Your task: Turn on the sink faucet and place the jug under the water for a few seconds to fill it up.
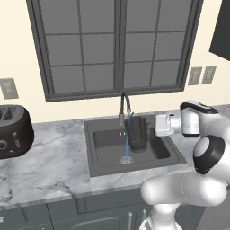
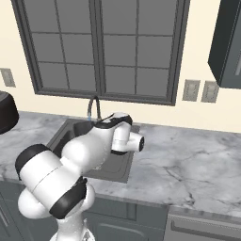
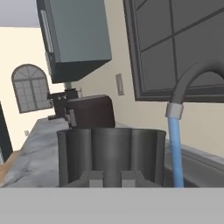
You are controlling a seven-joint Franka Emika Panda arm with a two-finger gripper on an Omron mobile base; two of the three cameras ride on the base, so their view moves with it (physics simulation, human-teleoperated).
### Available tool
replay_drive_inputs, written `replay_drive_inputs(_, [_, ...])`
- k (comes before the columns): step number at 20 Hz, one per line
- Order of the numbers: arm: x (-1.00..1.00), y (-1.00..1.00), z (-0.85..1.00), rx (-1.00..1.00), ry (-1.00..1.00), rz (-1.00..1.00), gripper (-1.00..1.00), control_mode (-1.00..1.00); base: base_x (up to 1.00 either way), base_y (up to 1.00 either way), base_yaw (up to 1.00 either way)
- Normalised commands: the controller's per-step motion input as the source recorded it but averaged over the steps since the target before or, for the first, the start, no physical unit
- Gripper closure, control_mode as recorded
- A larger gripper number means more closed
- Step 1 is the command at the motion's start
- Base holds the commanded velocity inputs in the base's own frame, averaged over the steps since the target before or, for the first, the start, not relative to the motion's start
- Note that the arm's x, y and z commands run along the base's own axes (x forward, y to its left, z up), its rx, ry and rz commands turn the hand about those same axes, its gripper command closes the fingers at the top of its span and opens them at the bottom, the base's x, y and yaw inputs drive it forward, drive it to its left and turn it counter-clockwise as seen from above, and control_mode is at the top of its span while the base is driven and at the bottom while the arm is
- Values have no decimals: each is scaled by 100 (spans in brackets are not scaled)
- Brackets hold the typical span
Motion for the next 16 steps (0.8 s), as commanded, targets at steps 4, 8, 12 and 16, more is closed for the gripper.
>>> replay_drive_inputs(4, [17, 0, -16, 2, -2, 0, 100, -100, 0, 0, 0])
replay_drive_inputs(8, [11, 0, -17, 4, -4, 0, 100, -100, 0, 0, 0])
replay_drive_inputs(12, [10, 0, -17, 6, -4, 0, 100, -100, 0, 0, 0])
replay_drive_inputs(16, [6, 0, -10, 8, -7, 0, 100, -100, 0, 0, 0])
